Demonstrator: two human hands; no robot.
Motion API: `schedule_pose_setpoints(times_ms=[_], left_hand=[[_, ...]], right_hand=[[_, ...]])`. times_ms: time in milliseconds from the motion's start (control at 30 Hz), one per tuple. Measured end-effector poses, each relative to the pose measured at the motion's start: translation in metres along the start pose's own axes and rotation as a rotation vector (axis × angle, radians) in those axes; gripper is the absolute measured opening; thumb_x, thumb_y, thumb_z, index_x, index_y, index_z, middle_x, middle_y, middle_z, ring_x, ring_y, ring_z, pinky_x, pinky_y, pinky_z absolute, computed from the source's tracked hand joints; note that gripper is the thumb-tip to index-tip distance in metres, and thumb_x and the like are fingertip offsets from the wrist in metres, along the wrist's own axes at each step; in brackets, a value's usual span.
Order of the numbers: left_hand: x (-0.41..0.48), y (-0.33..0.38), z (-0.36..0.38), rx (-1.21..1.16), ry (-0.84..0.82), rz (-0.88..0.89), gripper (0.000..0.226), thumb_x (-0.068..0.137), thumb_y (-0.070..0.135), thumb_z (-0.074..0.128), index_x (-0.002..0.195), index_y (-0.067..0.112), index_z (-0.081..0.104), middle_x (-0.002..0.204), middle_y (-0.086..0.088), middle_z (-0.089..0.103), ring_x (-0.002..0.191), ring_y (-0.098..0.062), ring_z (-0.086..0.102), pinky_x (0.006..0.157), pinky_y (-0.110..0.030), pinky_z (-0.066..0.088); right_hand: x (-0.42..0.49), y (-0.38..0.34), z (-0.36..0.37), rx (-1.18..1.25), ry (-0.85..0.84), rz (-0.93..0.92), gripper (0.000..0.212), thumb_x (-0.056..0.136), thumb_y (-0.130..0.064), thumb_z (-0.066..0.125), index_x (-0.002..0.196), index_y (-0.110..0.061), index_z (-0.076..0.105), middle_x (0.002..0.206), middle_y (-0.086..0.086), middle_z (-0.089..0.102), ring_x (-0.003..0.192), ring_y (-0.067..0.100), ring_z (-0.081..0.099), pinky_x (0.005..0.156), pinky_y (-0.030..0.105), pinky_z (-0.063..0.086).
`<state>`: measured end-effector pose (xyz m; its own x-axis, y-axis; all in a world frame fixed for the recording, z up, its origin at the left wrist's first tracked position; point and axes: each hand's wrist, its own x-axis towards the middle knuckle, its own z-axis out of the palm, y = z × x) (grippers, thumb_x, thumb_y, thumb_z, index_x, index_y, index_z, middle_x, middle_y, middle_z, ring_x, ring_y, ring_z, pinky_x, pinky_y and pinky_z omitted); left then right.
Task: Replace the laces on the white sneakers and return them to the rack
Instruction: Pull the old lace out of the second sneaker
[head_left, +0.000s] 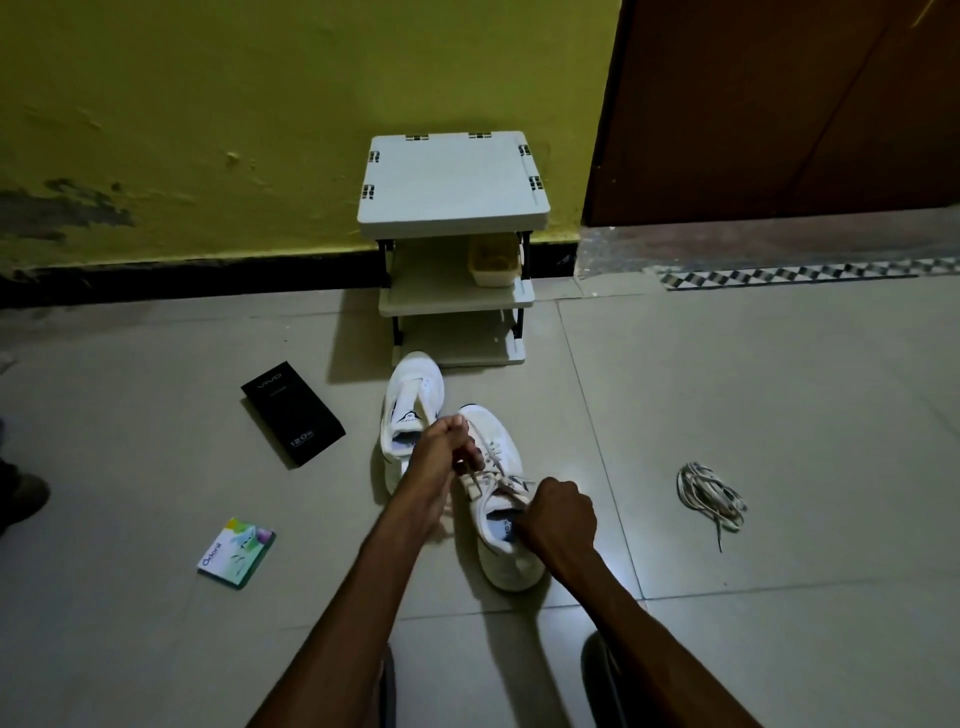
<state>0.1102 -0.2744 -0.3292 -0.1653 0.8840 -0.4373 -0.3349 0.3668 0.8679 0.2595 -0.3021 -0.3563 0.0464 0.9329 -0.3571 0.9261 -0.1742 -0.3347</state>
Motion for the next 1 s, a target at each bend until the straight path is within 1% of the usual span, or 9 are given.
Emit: schedule_pose_setpoints(times_ms=[233, 300, 333, 400, 500, 600, 733, 867, 1000], left_hand=[[-0.006, 0.059, -0.02, -0.094, 0.025, 0.074, 0.024, 0.103, 0.024, 0.044, 0.088, 0.011, 0.057, 0.048, 0.006, 0.032, 0.035, -0.006, 0.026, 0.038, -0.016, 0.02], [0.0, 0.057, -0.029, 0.316, 0.22, 0.088, 0.023, 0.097, 0.03, 0.05, 0.099, 0.01, 0.062, 0.063, -0.003, 0.053, 0.051, -0.017, 0.052, 0.049, -0.024, 0.041], [0.0, 0.052, -0.034, 0.631, 0.328, 0.094, 0.031, 0.092, 0.034, 0.053, 0.109, 0.009, 0.061, 0.085, -0.011, 0.064, 0.077, -0.027, 0.064, 0.066, -0.032, 0.051], [-0.003, 0.03, -0.034, 1.13, 0.502, 0.165, 0.051, 0.087, 0.032, 0.061, 0.13, 0.006, 0.049, 0.129, -0.018, 0.051, 0.122, -0.037, 0.047, 0.098, -0.042, 0.041], [-0.021, 0.005, -0.012, 1.361, 0.6, 0.438, 0.067, 0.081, 0.026, 0.069, 0.14, 0.012, 0.04, 0.15, -0.014, 0.029, 0.138, -0.036, 0.025, 0.11, -0.046, 0.026], [-0.023, -0.013, 0.005, 1.43, 0.449, 0.427, 0.055, 0.083, 0.023, 0.065, 0.134, 0.017, 0.045, 0.144, -0.011, 0.038, 0.131, -0.032, 0.037, 0.104, -0.043, 0.038], [-0.022, -0.038, 0.012, 1.409, 0.059, 0.117, 0.04, 0.087, 0.029, 0.061, 0.123, 0.012, 0.053, 0.125, -0.012, 0.055, 0.117, -0.03, 0.055, 0.09, -0.038, 0.048], [-0.026, -0.054, 0.012, 1.396, 0.102, 0.158, 0.035, 0.09, 0.029, 0.058, 0.121, 0.014, 0.05, 0.121, -0.01, 0.055, 0.11, -0.03, 0.058, 0.084, -0.037, 0.047], [-0.021, -0.06, 0.003, 1.329, 0.08, 0.237, 0.034, 0.087, 0.025, 0.061, 0.117, 0.013, 0.05, 0.111, -0.011, 0.056, 0.103, -0.03, 0.058, 0.075, -0.033, 0.043]], right_hand=[[0.008, 0.005, 0.0, -0.076, -0.001, -0.004, 0.03, 0.085, -0.029, 0.064, 0.109, -0.013, 0.059, 0.114, 0.005, 0.064, 0.105, 0.025, 0.062, 0.072, 0.025, 0.041], [0.007, 0.003, 0.003, -0.066, 0.029, -0.061, 0.033, 0.086, -0.03, 0.063, 0.112, -0.012, 0.054, 0.112, 0.005, 0.064, 0.101, 0.026, 0.063, 0.069, 0.025, 0.038], [0.007, 0.003, 0.003, -0.06, 0.031, -0.092, 0.034, 0.086, -0.03, 0.063, 0.112, -0.011, 0.052, 0.11, 0.006, 0.065, 0.099, 0.027, 0.064, 0.068, 0.025, 0.037], [0.008, 0.003, 0.002, -0.05, 0.016, -0.114, 0.033, 0.085, -0.028, 0.064, 0.111, -0.01, 0.052, 0.108, 0.007, 0.065, 0.097, 0.029, 0.064, 0.067, 0.025, 0.037], [0.013, 0.007, -0.001, -0.036, -0.003, -0.116, 0.019, 0.084, -0.027, 0.064, 0.092, -0.013, 0.055, 0.104, 0.009, 0.067, 0.093, 0.028, 0.065, 0.057, 0.022, 0.035], [0.017, 0.01, -0.002, 0.021, -0.001, -0.102, 0.031, 0.082, -0.034, 0.069, 0.07, -0.02, 0.044, 0.092, 0.004, 0.069, 0.08, 0.021, 0.064, 0.045, 0.02, 0.024], [0.02, 0.006, 0.002, 0.231, 0.126, -0.155, 0.021, 0.076, -0.038, 0.074, 0.085, -0.02, 0.068, 0.088, 0.001, 0.062, 0.079, 0.018, 0.062, 0.057, 0.022, 0.036], [0.023, 0.0, 0.005, 0.392, 0.103, -0.093, 0.016, 0.079, -0.025, 0.067, 0.079, -0.009, 0.071, 0.084, 0.006, 0.067, 0.08, 0.021, 0.065, 0.059, 0.029, 0.05], [0.025, 0.0, -0.017, 1.096, -0.181, 0.254, 0.01, 0.079, -0.019, 0.065, 0.074, -0.01, 0.064, 0.071, 0.004, 0.064, 0.066, 0.019, 0.056, 0.055, 0.027, 0.041]])
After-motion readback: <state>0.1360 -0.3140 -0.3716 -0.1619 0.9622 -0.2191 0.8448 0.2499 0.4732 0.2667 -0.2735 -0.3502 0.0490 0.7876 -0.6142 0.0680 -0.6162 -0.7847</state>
